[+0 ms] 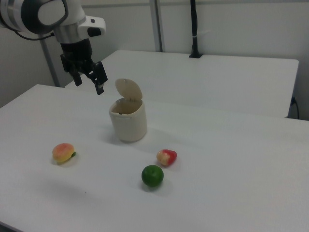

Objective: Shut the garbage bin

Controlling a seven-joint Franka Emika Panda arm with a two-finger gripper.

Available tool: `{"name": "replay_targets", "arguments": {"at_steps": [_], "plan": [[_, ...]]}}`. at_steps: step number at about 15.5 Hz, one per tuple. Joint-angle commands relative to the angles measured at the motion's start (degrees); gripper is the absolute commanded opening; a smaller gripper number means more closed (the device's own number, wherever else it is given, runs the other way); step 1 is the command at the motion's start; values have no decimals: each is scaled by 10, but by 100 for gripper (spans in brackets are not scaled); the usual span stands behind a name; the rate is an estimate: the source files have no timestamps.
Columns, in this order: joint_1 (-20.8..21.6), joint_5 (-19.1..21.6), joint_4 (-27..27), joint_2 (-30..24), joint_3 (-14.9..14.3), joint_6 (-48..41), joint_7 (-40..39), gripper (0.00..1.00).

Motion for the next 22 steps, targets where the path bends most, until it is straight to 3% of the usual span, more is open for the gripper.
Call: {"name": "replay_targets", "arguments": {"at_steps": [1,3,5,7,12,16,22], "plan": [[7,4,-1,1,-6,14,4,100],[7,4,-2,1,-5,14,0,79],[8,7,-2,2,-5,22,-9,43],[8,7,-6,2,-3,34,-9,18],[8,10,-17,2,2,41,-13,0],[4,41,-28,6,2,86,-21,0],[9,42,-30,12,17,169,-18,0]]}}
